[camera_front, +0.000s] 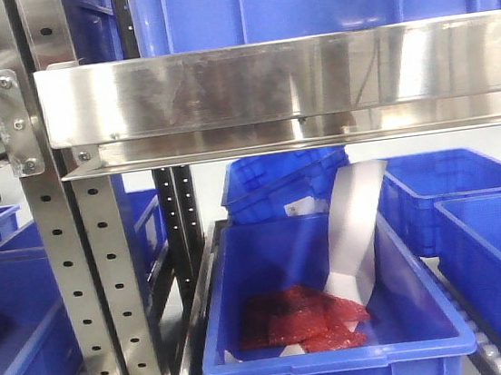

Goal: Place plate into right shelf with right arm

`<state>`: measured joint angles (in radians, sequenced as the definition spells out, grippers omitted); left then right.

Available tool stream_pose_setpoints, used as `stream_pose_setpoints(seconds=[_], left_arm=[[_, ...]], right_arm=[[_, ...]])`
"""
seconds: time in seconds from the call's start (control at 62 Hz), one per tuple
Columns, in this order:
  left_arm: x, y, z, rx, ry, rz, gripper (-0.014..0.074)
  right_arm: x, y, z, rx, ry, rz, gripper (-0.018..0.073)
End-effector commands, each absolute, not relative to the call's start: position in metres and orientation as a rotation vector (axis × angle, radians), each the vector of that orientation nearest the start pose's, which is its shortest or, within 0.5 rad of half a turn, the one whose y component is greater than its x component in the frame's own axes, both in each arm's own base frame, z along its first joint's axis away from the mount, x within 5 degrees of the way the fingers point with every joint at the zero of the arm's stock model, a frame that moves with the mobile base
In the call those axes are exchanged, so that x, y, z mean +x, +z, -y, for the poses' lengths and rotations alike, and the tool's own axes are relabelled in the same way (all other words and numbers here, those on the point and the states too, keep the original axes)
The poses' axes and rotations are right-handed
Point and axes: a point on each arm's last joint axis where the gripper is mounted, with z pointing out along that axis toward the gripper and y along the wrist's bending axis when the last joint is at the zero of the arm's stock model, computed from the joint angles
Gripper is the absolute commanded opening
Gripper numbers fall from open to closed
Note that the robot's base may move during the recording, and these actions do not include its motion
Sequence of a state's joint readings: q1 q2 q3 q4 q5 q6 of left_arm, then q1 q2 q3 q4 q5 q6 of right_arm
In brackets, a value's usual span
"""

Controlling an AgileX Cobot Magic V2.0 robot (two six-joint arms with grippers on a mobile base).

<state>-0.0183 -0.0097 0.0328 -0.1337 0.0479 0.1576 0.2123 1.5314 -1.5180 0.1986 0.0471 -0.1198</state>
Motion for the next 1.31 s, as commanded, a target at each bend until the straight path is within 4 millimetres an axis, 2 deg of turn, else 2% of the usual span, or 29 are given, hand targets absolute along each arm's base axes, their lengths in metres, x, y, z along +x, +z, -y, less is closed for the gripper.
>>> stream_pose_setpoints(seconds=[0.0,0.21,0.339,0.548,0.677,0.742,0.855,0.952,1.161,1.29], left_arm=[[0.056,0.203,0.001,0.016,-0.005,-1.465,-0.0128],[0.056,0.203,0.001,0.016,-0.005,-1.465,-0.0128],[0.056,0.203,0.001,0.016,-0.005,-1.465,-0.0128],[0.056,0.203,0.001,0.016,-0.005,-1.465,-0.0128],[0.056,0.203,0.001,0.016,-0.005,-1.465,-0.0128],[0.056,0.203,0.001,0.016,-0.005,-1.465,-0.0128],[0.056,0.203,0.001,0.016,-0.005,-1.465,-0.0128],[0.056,0.203,0.001,0.016,-0.005,-1.465,-0.0128],[0.056,0.203,0.001,0.016,-0.005,-1.465,-0.0128],[0.056,0.203,0.001,0.016,-0.005,-1.465,-0.0128]], right_arm=[[0.331,0.493,-0.069,-0.088,0.242,-1.394,0.0055],[0.306,0.494,-0.065,-0.11,0.222,-1.403,0.0055],[0.291,0.478,-0.061,-0.107,0.215,-1.422,0.0055],[0.25,0.438,-0.05,-0.086,0.195,-1.398,0.0055],[0.213,0.41,-0.041,-0.079,0.187,-1.395,0.0055],[0.182,0.391,-0.035,-0.079,0.187,-1.396,0.0055],[0.146,0.366,-0.027,-0.079,0.188,-1.39,0.0055],[0.108,0.346,-0.02,-0.081,0.197,-1.363,0.0055],[0.055,0.317,-0.011,-0.097,0.22,-1.314,0.0055],[0.037,0.304,-0.009,-0.113,0.23,-1.318,0.0055]])
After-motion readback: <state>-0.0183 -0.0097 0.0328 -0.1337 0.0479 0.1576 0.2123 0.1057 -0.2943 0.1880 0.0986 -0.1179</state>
